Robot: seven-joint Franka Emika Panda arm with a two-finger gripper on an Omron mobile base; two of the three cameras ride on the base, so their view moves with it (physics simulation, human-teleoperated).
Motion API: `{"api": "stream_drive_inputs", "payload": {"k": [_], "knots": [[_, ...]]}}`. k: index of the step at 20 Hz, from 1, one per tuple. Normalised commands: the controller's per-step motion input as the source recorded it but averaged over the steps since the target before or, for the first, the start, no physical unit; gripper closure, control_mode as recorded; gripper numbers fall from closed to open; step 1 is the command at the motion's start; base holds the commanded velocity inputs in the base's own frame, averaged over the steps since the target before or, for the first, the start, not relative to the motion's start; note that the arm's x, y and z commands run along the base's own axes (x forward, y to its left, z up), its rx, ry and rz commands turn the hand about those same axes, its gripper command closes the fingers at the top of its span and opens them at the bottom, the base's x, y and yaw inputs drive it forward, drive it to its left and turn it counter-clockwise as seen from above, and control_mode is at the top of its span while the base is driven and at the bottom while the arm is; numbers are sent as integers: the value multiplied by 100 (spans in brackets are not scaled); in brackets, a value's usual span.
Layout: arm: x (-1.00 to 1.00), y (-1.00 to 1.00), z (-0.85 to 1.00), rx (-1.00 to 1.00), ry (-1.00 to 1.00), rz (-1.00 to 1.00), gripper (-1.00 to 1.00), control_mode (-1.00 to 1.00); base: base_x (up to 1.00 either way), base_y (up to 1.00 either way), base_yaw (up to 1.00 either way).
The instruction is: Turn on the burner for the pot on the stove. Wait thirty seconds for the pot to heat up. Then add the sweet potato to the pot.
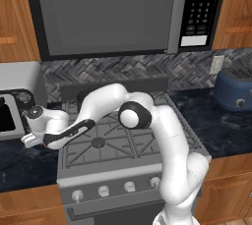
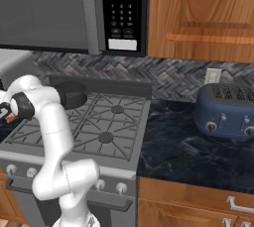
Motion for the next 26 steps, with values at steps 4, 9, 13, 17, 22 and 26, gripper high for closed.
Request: {"api": "stream_drive_inputs", "payload": {"k": [4, 9, 13, 17, 22, 26], "knots": [[0, 0, 0, 0, 0, 0, 100, -100, 0, 0, 0], [-4, 0, 3, 0, -5, 0, 100, -100, 0, 0, 0], [-30, -6, 69, 5, -15, -18, 100, -100, 0, 0, 0], [-35, -28, 92, 1, -8, -26, 100, -100, 0, 0, 0], [-42, -72, 65, 0, -2, -32, 100, -100, 0, 0, 0], [-19, -100, 22, 0, -1, -34, 100, -100, 0, 0, 0]]}}
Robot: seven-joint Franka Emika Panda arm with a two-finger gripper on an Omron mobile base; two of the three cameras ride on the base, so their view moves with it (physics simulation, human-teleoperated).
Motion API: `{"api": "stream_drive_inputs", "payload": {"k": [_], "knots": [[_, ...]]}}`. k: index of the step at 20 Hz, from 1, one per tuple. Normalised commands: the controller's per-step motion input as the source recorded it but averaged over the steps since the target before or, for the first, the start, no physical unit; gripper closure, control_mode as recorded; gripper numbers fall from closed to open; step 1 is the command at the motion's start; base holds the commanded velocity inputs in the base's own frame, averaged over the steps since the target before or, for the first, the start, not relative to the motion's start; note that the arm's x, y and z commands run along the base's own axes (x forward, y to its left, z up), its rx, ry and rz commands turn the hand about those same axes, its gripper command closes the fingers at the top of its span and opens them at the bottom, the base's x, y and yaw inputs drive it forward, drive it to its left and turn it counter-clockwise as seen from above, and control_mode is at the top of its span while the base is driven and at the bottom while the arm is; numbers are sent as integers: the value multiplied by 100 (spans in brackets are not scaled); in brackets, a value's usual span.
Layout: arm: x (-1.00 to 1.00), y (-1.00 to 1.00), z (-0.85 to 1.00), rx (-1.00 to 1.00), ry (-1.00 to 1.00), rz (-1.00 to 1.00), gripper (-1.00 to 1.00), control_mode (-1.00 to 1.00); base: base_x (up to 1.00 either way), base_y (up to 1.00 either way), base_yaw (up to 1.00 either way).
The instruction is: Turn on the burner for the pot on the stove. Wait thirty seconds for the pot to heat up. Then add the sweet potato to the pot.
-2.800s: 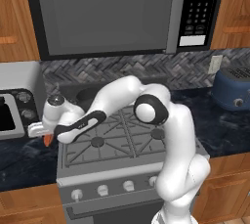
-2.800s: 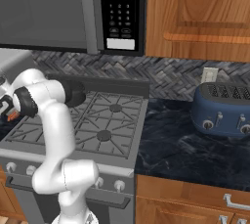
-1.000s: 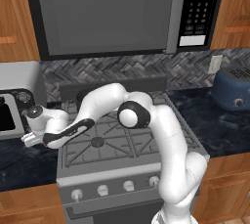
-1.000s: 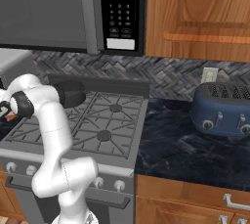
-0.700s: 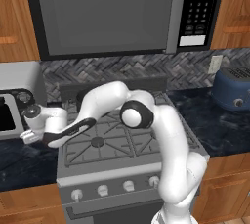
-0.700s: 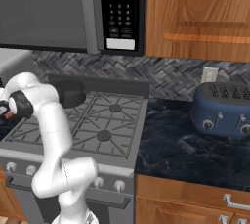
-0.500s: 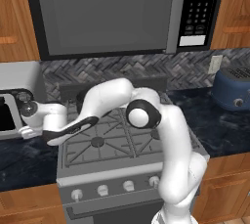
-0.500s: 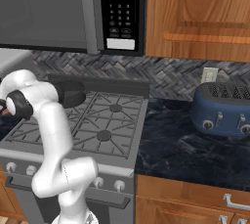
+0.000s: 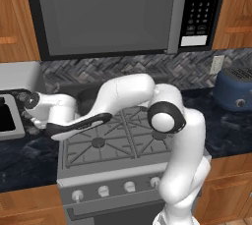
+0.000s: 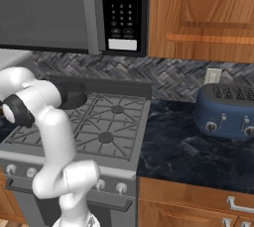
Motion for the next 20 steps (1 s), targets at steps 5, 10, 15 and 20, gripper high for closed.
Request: {"api": "stream_drive_inputs", "payload": {"k": [5, 10, 15, 20], "knots": [[3, -99, 24, -1, -7, -27, 100, -100, 0, 0, 0], [20, -65, 85, 6, -9, -10, 100, -100, 0, 0, 0], [11, -53, 50, 12, -12, 4, 100, -100, 0, 0, 0], [15, -64, 19, 13, -6, 19, 100, -100, 0, 0, 0]]}}
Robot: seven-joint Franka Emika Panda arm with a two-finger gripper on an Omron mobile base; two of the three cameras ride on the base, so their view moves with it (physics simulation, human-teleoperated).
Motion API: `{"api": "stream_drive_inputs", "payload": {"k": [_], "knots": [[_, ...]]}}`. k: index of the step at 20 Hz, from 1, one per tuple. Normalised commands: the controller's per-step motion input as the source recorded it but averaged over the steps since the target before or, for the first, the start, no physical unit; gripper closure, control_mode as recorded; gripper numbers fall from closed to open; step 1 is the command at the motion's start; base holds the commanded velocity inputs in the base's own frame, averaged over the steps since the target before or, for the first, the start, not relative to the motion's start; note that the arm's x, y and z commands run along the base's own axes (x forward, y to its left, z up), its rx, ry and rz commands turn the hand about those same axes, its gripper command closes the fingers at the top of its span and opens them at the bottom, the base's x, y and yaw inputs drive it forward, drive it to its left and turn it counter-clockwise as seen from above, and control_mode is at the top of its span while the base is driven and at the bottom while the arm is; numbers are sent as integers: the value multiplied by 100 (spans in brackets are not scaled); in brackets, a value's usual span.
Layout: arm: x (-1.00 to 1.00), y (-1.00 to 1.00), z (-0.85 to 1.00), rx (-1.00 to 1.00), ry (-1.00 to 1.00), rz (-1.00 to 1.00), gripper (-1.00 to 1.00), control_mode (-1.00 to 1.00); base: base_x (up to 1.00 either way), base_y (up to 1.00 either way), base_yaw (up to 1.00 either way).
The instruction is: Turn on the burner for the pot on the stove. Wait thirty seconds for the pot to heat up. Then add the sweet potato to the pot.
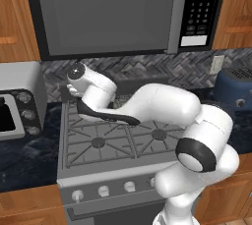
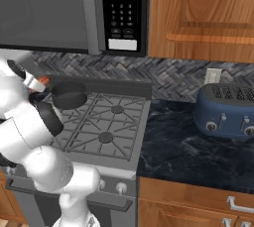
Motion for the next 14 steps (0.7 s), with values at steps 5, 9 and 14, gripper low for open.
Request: {"api": "stream_drive_inputs", "payload": {"k": [5, 9, 14], "knots": [[6, -78, 0, 15, 0, 31, 100, -100, 0, 0, 0], [14, -53, 0, 4, 4, 29, 100, -100, 0, 0, 0], [10, -23, 0, 0, 4, 13, 100, -100, 0, 0, 0]]}}
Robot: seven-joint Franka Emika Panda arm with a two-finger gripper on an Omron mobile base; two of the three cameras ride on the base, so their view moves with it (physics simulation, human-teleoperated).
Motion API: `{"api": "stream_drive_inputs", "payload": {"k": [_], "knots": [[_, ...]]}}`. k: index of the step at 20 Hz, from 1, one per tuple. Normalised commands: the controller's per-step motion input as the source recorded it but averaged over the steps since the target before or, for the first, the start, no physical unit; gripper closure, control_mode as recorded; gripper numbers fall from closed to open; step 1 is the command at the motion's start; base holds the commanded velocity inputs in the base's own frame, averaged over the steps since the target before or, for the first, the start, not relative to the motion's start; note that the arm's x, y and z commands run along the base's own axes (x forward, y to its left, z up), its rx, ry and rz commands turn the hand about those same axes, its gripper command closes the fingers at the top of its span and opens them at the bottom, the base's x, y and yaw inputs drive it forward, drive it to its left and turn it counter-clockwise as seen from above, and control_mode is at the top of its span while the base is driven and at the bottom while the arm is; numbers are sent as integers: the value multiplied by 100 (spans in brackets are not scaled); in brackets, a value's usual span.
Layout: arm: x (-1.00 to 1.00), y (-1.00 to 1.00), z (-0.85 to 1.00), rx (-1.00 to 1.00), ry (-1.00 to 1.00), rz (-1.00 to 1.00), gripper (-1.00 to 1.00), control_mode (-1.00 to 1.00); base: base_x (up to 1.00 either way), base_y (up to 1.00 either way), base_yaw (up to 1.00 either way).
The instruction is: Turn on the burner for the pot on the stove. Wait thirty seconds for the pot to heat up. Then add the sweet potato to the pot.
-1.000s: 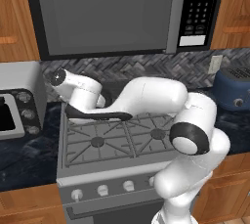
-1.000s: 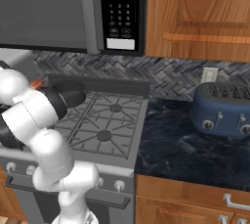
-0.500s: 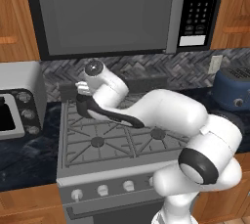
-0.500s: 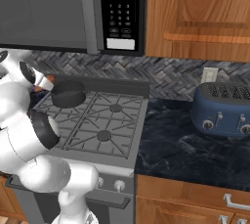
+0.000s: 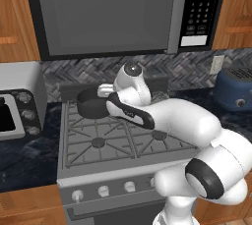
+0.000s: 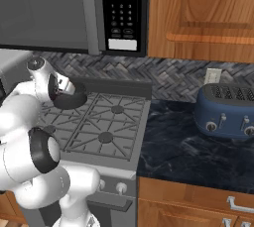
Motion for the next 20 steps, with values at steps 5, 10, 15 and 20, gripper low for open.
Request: {"api": "stream_drive_inputs", "payload": {"k": [5, 10, 15, 20], "knots": [[15, -6, 0, 0, 0, 5, 100, -100, 0, 0, 0], [29, 0, -1, 0, 0, 3, 100, -100, 0, 0, 0], [43, 8, -3, 0, 0, 1, 100, -100, 0, 0, 0], [39, 27, -1, 0, 0, 0, 100, -100, 0, 0, 0]]}}
